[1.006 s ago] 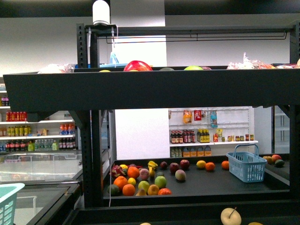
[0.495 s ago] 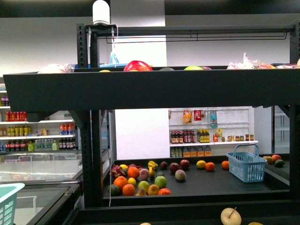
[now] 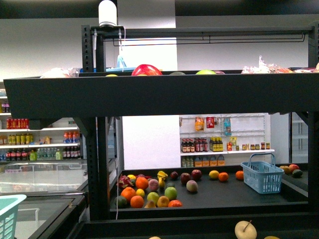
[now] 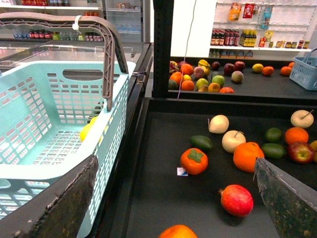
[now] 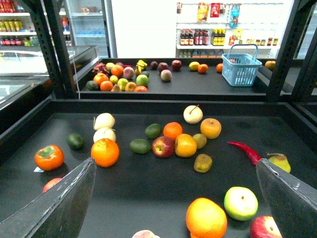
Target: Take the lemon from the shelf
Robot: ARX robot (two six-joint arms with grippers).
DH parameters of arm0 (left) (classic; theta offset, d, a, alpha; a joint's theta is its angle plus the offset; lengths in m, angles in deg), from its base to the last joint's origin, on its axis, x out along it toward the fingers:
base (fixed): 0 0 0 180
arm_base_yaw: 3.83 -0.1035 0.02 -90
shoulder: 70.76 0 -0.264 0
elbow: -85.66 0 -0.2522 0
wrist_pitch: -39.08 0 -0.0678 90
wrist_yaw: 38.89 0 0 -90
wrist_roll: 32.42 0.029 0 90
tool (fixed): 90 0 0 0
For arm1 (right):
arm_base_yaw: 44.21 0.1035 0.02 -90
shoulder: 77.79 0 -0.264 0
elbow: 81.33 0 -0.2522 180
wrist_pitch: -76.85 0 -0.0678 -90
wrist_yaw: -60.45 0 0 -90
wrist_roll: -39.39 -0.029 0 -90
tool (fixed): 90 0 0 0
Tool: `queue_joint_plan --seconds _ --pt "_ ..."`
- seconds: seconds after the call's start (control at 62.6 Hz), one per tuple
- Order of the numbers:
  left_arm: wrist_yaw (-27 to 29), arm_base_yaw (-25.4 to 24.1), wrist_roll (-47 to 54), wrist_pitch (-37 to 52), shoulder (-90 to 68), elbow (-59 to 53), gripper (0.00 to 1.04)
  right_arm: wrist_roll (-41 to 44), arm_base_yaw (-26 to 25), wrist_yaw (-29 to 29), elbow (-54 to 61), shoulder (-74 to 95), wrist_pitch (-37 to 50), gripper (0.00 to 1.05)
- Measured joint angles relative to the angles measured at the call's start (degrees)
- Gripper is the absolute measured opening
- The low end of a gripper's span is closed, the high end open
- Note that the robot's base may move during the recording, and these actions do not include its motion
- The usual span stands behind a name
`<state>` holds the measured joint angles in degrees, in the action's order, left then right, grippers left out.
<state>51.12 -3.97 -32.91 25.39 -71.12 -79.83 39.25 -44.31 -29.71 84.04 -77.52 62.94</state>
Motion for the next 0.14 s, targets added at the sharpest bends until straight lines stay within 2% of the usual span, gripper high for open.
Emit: queue_joint_plan --seconds 0.144 --pt "0.0 0.0 0.0 0.0 0.0 0.0 0.97 0.0 0.0 0.0 0.0 0.0 0.0 0.97"
